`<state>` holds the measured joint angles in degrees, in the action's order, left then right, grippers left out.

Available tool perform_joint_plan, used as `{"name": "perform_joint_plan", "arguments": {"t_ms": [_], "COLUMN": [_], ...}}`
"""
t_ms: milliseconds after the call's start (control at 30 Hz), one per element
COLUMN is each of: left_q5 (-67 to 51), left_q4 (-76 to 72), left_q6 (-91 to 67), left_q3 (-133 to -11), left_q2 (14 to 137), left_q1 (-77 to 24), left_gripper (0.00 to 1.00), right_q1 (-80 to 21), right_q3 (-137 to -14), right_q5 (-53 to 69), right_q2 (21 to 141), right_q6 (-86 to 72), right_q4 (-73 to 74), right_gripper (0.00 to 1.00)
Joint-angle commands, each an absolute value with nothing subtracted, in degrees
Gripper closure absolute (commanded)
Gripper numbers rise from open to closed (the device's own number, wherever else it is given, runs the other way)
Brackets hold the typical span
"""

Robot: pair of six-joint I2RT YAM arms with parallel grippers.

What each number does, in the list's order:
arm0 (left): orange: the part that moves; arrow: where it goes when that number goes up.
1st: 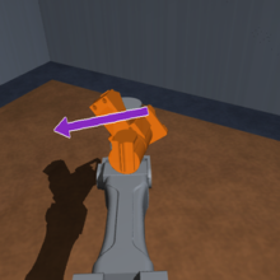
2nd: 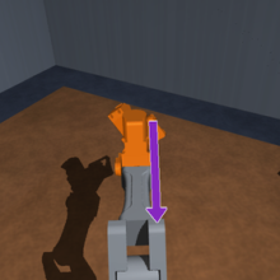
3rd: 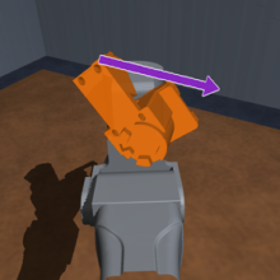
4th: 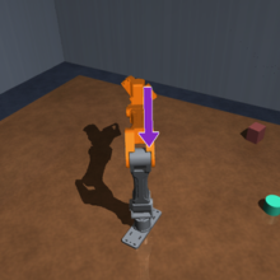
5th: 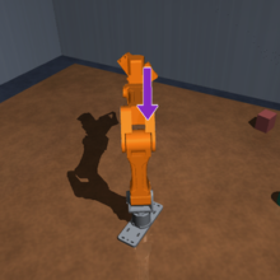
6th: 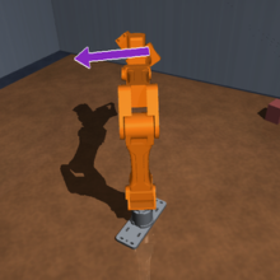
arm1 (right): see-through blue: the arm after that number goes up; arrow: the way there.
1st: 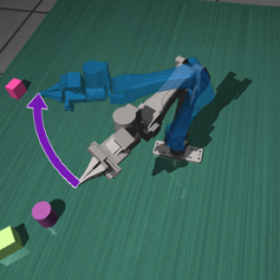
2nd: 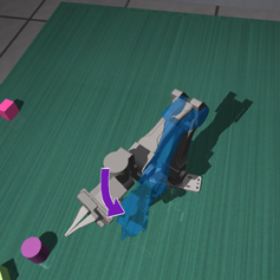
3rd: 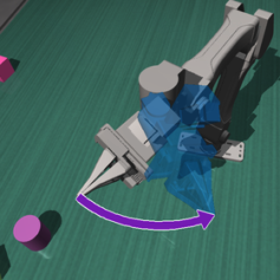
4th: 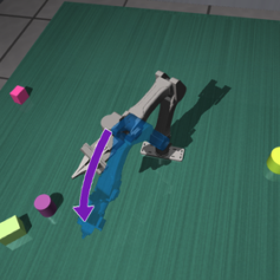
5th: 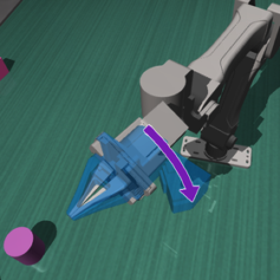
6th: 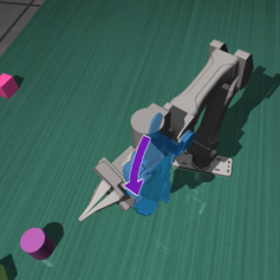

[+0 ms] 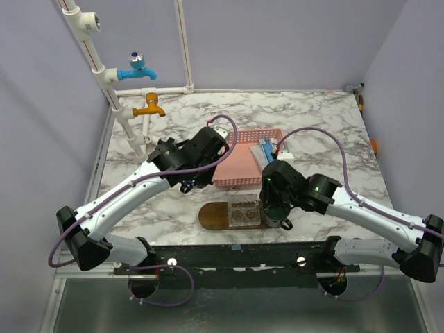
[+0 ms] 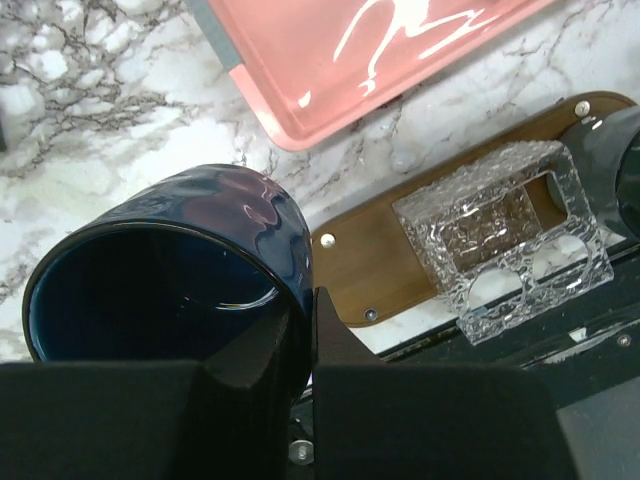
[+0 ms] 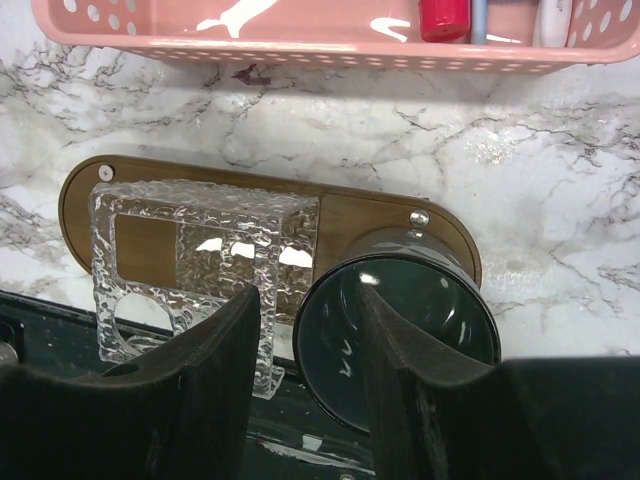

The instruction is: Prepare toiletry sets of a toothbrush and toothpaste on the tray

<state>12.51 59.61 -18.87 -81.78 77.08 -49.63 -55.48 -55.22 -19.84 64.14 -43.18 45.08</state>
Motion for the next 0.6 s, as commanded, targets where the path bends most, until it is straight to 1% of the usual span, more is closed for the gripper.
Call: {"name": "perform_joint_plan", "arguments": {"t_ms": [0,333,567], "left_q5": [11.9,9.9,8.5], "left_q4": [59.7,58.9,54.9], "left_q6": [-21.8,-28.6,-32.4], "left_q3": [-78.9,-71.2,-64.8], "left_q2": [72.6,69.4,68.6], "left_q1": [-51.2,-56.2,-59.1], "left_gripper": [1.00,1.00,1.00], "right_q1": [-55.3,-55.3,-55.3], "right_q3": [-57.1,-56.5,-55.3], "right_q5": [-21.6,-22.1,-21.7], "right_q2": [64.2,64.5,63.9], "right_q6": [-43.0,-44.3,-45.7], "right_q4": [46.8,47.1,47.4], "right_gripper": [0.54,0.53,0.53]}}
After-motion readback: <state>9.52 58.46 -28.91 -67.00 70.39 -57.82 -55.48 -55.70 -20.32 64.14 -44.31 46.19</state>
